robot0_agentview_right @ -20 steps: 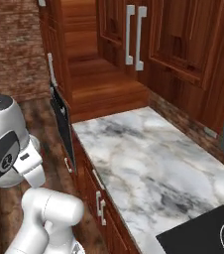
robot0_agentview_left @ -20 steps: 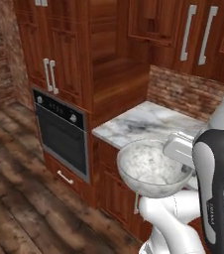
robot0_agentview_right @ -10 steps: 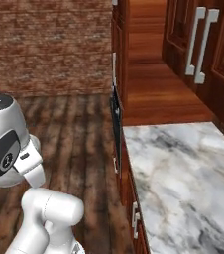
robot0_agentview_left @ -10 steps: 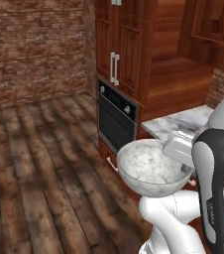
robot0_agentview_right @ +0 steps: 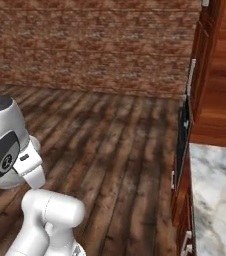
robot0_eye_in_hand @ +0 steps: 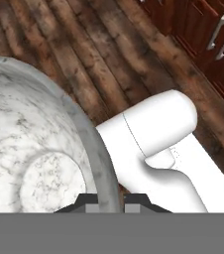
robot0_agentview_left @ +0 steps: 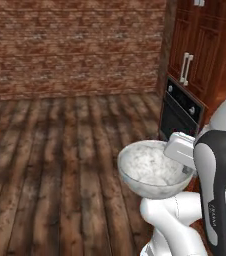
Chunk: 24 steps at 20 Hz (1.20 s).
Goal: Pick the cup and bowl from the counter and place them on the counter next to the sink.
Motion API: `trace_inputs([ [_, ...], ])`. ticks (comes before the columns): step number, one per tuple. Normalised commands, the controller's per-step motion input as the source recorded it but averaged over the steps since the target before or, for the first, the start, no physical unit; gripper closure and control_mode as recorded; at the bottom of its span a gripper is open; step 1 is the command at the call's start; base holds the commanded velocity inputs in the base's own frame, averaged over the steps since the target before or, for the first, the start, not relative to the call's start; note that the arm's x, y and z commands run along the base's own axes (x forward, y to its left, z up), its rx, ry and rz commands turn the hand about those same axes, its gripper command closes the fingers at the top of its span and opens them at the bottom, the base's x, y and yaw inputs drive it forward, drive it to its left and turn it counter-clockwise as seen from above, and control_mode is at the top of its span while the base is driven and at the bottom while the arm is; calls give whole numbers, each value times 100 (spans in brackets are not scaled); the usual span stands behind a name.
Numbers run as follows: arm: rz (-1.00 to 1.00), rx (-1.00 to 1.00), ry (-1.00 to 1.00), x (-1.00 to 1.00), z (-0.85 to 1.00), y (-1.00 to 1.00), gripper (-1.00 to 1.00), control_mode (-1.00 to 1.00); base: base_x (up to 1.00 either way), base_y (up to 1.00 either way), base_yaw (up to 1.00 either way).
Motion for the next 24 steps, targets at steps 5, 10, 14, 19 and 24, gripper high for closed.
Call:
trace_inputs([
  [5,0,0,0,0,0,0,100,100,-8,48,52],
  [10,0,0,0,0,0,0,100,100,-2,37,52],
  [14,0,0,0,0,0,0,100,100,0,33,52],
  [19,0,0,0,0,0,0,100,100,3,22,54],
  [24,0,0,0,0,0,0,100,100,22,17,55],
])
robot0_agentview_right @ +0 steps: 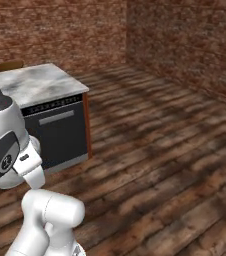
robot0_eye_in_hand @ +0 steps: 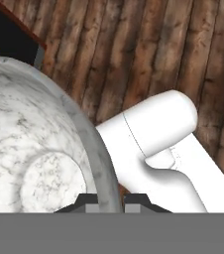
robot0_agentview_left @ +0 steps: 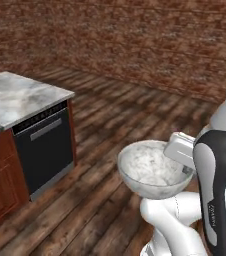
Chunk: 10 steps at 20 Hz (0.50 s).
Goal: Pick the cup and bowl from the counter and place them on the counter next to the sink.
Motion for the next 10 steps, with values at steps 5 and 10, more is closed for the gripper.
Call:
trace_inputs([
  [5,0,0,0,0,0,0,100,100,76,2,58],
  [10,0,0,0,0,0,0,100,100,100,-3,44],
])
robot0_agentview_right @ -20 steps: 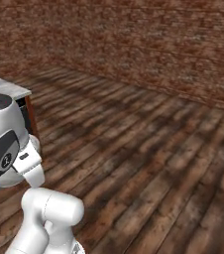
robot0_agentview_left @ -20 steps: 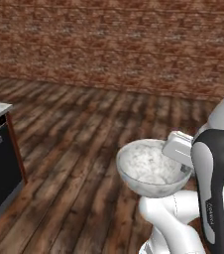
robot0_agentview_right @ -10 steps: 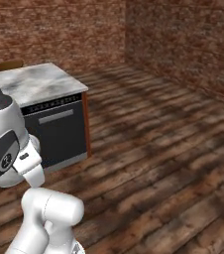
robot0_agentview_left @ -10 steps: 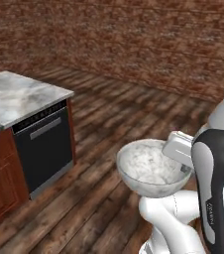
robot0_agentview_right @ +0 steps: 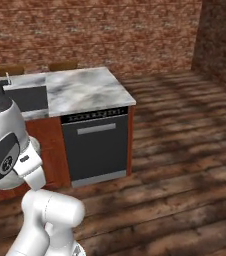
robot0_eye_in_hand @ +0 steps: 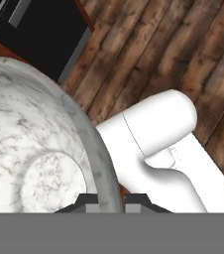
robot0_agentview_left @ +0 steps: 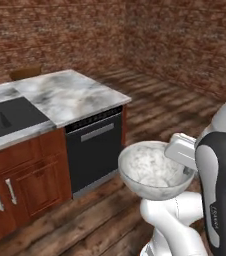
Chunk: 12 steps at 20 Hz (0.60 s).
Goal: Pick the cup and bowl from the counter and place them on the counter next to the sink.
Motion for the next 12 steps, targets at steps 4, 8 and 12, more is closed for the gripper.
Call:
trace_inputs([
  [4,0,0,0,0,0,0,100,100,100,-10,23],
  [8,0,0,0,0,0,0,100,100,100,-17,8],
  [12,0,0,0,0,0,0,100,100,95,-25,4],
])
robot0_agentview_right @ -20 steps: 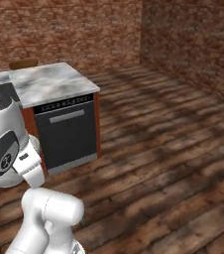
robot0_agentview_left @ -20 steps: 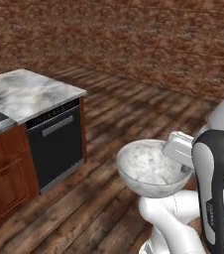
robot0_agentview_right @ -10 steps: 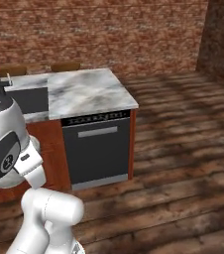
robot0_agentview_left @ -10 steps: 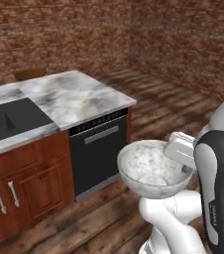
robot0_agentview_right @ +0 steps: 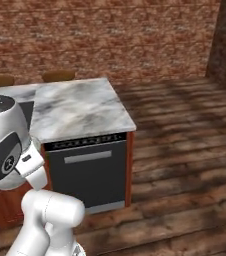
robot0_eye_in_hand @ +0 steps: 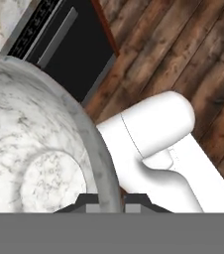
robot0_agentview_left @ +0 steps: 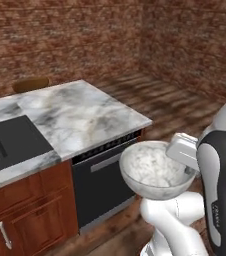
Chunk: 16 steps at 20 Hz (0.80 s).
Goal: Pick the cup and bowl from the counter and place them on the counter next to the sink.
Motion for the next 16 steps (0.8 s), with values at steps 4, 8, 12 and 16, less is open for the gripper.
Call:
trace_inputs([
  [4,0,0,0,0,0,0,100,100,74,-2,13],
  [8,0,0,0,0,0,0,100,100,54,0,34],
  [12,0,0,0,0,0,0,100,100,23,0,41],
  [16,0,0,0,0,0,0,100,100,28,0,39],
])
